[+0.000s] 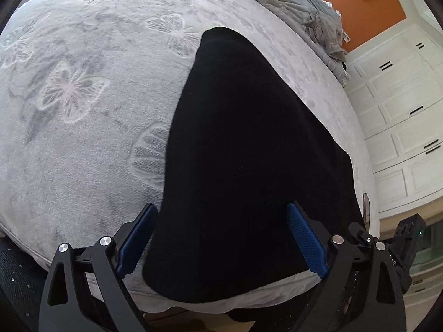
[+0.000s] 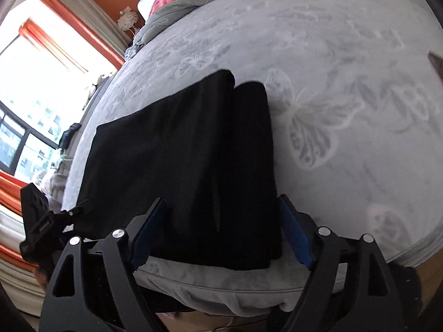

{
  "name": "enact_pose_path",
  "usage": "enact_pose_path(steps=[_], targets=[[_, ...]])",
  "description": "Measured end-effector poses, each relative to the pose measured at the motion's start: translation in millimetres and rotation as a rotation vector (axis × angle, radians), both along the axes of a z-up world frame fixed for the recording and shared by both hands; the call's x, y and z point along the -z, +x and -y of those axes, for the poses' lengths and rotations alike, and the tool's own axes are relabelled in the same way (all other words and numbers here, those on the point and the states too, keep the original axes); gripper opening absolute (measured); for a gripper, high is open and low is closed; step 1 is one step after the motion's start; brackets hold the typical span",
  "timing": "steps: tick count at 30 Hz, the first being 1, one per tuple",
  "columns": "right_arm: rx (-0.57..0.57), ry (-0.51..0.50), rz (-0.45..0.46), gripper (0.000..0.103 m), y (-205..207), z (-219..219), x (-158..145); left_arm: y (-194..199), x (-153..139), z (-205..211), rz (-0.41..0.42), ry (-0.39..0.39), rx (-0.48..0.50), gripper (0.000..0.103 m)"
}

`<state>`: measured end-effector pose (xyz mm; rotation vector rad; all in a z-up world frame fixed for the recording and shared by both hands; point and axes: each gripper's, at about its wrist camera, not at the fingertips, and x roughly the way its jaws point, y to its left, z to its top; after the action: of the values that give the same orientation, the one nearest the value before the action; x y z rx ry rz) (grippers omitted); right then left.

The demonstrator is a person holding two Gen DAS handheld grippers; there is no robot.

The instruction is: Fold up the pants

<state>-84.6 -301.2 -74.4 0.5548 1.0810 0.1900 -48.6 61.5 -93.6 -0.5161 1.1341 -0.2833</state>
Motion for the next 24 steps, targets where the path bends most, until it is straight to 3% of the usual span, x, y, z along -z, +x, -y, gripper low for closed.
enact_pose_path(steps=[1,2,5,7,8,10,13,15,17,18,21,24], targets=[[0.014,0.058,-0.021,0.081,1.9,0.4,9.9,1.4,0.8,4.7,0.003,0.007,0.011,0.091],[0.026,0.078,-0.002,0.07,1.6,0.5,12.3,2.9,1.1,8.0,0.005,0.012,0.013,0.089],[0.018,0.107,0.02,0.04,3.8,-1.6,6.4,7.5,-6.8,11.6,0.001,-0.005,0.036,0.059],[-0.003,0.109,0.06,0.037,4.1,-5.2,-12.6,6.8,-21.5,8.6,0.017,-0.005,0.044,0.042],[-0.014,0.11,0.086,0.036,2.3,-8.1,-23.3,3.8,-32.7,5.1,0.04,-0.005,0.047,0.029],[-0.051,0.11,0.144,0.036,-3.5,-15.3,-45.0,-4.9,-52.5,-3.6,0.078,-0.03,0.05,0.023],[-0.085,0.084,0.161,0.038,-14.0,-21.5,-51.5,-16.6,-54.4,-12.2,0.056,-0.034,0.053,0.026],[-0.075,0.052,0.104,0.04,-16.6,-21.6,-31.9,-23.5,-35.8,-11.8,0.013,-0.003,0.047,0.042],[-0.055,-0.01,0.042,0.054,-18.4,-18.8,-7.3,-27.8,-17.8,-9.7,-0.028,0.0,0.017,0.066],[-0.036,0.011,0.041,0.057,-20.7,-13.9,-0.5,-27.8,-13.9,-9.7,-0.027,-0.012,0.003,0.076],[-0.017,0.044,0.038,0.064,-20.2,-8.3,2.5,-21.9,-2.7,-7.7,-0.037,-0.041,-0.012,0.087],[-0.025,0.014,0.042,0.068,-15.9,-12.7,0.4,-10.6,2.0,-1.5,-0.023,-0.057,0.007,0.09]])
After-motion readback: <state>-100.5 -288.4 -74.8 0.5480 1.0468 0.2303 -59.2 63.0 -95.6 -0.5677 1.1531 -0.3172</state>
